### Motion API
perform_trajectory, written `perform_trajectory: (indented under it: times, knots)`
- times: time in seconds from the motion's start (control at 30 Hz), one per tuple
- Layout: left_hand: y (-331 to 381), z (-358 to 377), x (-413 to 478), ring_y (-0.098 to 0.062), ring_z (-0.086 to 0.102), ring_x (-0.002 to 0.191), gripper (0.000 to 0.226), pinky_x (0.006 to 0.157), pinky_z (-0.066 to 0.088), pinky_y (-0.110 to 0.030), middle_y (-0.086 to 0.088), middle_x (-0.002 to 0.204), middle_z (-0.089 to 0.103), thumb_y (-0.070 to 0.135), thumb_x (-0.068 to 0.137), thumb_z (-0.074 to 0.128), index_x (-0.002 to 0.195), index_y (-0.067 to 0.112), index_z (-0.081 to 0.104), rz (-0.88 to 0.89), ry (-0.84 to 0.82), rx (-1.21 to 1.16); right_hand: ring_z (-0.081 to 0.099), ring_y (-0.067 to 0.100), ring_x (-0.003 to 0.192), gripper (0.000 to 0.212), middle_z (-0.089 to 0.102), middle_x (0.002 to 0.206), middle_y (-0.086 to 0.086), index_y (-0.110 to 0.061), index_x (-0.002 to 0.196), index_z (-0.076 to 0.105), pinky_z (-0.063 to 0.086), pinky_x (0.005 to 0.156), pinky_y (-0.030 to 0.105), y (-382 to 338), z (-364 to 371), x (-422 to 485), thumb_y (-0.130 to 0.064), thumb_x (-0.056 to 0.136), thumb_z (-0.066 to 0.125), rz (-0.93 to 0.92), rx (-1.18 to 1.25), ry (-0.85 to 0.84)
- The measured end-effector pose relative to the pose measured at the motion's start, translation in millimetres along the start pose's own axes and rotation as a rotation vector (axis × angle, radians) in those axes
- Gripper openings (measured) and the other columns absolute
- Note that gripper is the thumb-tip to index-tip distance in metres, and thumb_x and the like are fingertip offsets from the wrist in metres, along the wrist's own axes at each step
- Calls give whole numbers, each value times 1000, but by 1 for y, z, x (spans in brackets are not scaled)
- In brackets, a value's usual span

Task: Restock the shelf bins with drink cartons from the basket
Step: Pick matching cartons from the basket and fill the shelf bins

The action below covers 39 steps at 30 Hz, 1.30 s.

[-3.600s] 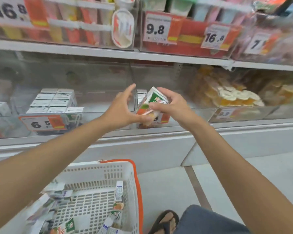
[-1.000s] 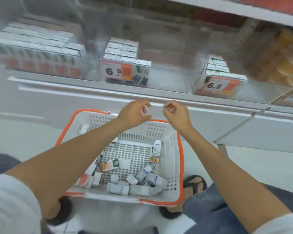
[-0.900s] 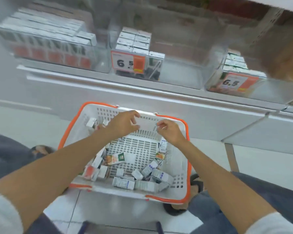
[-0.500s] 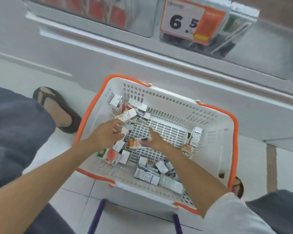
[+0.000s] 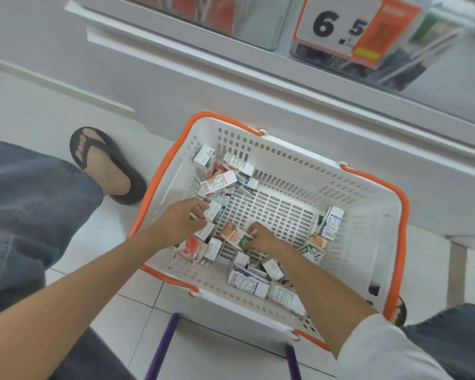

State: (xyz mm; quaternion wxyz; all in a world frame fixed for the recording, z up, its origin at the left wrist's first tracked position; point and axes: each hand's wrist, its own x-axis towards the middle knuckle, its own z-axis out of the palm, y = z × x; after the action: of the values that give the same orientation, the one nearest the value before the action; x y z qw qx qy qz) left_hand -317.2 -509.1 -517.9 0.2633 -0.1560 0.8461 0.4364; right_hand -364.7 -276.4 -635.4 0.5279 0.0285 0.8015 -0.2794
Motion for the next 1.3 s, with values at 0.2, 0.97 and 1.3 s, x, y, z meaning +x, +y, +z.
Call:
perform_trajectory:
  times: [0.2, 0.97, 1.3]
  knots:
    - [1, 4, 0, -12, 60, 83, 30, 71, 45, -16, -1, 106, 63, 13, 89, 65, 117, 22, 61, 44, 19, 17, 57, 20, 97, 53, 55, 123, 7, -11, 130, 48, 54, 77, 31, -25, -12, -17, -4, 83, 71, -119, -21, 131]
    - [10, 27, 15, -14, 65, 77, 48, 55, 55, -19, -2, 99, 60, 8, 79, 77, 122, 13, 55, -39, -43, -273, 55, 14, 90, 36, 59, 103, -3, -13, 125, 56, 47, 78, 29, 15, -11, -78, -31, 94, 58, -190, 7, 17]
    - [110, 8, -5, -15, 64, 89, 50, 64, 49, -22, 1, 111, 58, 29, 85, 72, 128, 21, 48, 145, 41, -328, 66, 18, 96, 55, 65, 113, 6, -22, 125, 51, 52, 90, 39, -48, -108, -191, 1, 79, 70, -367, 354, 20]
